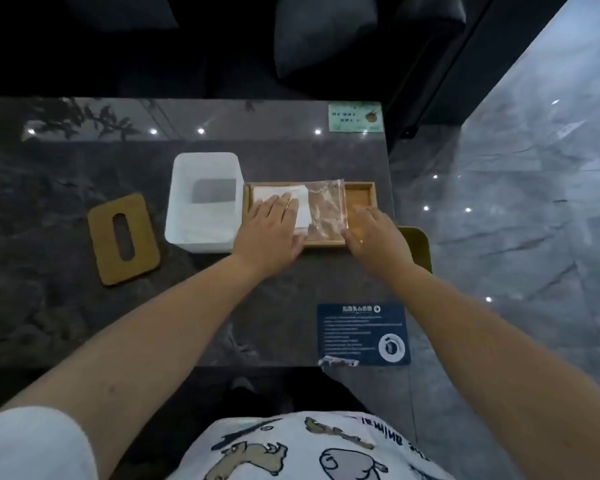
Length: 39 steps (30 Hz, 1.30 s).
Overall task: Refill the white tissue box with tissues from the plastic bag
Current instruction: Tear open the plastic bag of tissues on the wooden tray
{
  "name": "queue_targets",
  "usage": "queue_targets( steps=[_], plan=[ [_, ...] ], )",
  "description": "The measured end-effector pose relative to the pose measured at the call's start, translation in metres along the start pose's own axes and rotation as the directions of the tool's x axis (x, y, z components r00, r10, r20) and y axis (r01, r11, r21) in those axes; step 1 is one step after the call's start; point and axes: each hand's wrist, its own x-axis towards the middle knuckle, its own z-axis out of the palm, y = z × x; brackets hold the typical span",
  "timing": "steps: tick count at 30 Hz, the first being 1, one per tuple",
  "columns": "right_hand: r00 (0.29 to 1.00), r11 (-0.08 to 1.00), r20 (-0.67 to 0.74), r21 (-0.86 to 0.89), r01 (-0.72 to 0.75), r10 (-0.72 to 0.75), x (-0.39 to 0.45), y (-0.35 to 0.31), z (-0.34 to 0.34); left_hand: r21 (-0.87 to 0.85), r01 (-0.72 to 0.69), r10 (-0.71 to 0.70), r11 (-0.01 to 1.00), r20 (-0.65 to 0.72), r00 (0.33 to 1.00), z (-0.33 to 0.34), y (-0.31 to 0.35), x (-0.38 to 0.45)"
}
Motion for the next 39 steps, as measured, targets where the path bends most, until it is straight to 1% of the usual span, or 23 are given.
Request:
queue_targets(
  steps=[1,4,5,7,8,11,13,15,16,20,23,28,32,34,35,37,39],
  plan=[
    [0.999,0.999,0.026,0.028,-0.028,0.027,0.008,0.005,0.004,-0.003,0.022,-0.022,1.0,0.03,0.999,0.006,0.001,0.005],
    [0.974,0.986,0.176,0.067,-0.156,0.142,0.025,0.011,0.007,-0.015,0.071,-0.07,0.997,0.065,0.995,0.017,0.001,0.014],
    [0.962,0.968,0.199,0.13,-0.213,0.184,0.03,0.013,0.009,-0.022,0.078,-0.076,0.997,0.073,0.994,0.021,0.001,0.016],
    [0.936,0.909,0.232,0.264,-0.322,0.264,0.036,0.016,0.01,-0.038,0.091,-0.087,0.995,0.093,0.992,0.025,0.0,0.021],
    [0.922,0.882,0.254,0.301,-0.363,0.292,0.039,0.016,0.009,-0.047,0.098,-0.092,0.994,0.102,0.99,0.027,-0.002,0.023],
    [0.864,0.792,0.333,0.368,-0.487,0.377,0.051,0.018,0.01,-0.087,0.118,-0.105,0.989,0.139,0.985,0.032,-0.006,0.025],
    [0.817,0.702,0.393,0.428,-0.569,0.422,0.059,0.017,0.008,-0.112,0.125,-0.108,0.986,0.147,0.983,0.035,-0.008,0.026],
    [0.754,0.588,0.478,0.476,-0.654,0.451,0.062,0.016,0.007,-0.119,0.127,-0.109,0.985,0.149,0.983,0.039,-0.008,0.025],
    [0.732,0.556,0.517,0.481,-0.677,0.444,0.063,0.015,0.005,-0.12,0.127,-0.109,0.985,0.148,0.983,0.042,-0.008,0.025],
    [0.697,0.507,0.605,0.492,-0.708,0.386,0.063,0.015,0.002,-0.116,0.12,-0.104,0.986,0.138,0.985,0.046,-0.011,0.024],
    [0.7,0.512,0.598,0.491,-0.705,0.39,0.065,0.018,0.001,-0.144,0.122,-0.102,0.982,0.139,0.985,0.045,-0.015,0.025],
    [0.754,0.55,0.559,0.531,-0.644,0.344,0.064,0.023,0.006,-0.217,0.122,-0.098,0.968,0.118,0.988,0.043,-0.018,0.029],
    [0.794,0.594,0.514,0.542,-0.595,0.326,0.065,0.02,0.01,-0.289,0.174,-0.178,0.941,0.012,0.984,0.034,-0.01,0.038],
    [0.817,0.637,0.482,0.531,-0.559,0.316,0.066,0.017,0.013,-0.37,0.213,-0.242,0.904,-0.034,0.97,0.027,-0.001,0.046],
    [0.829,0.661,0.464,0.521,-0.54,0.312,0.067,0.015,0.015,-0.429,0.239,-0.273,0.871,-0.018,0.962,0.022,0.004,0.053],
    [0.853,0.719,0.43,0.488,-0.495,0.296,0.069,0.012,0.017,-0.533,0.316,-0.315,0.785,0.096,0.944,0.014,0.014,0.068],
    [0.871,0.773,0.409,0.447,-0.451,0.271,0.07,0.008,0.017,-0.581,0.369,-0.307,0.725,0.207,0.929,0.009,0.021,0.081]
  ],
)
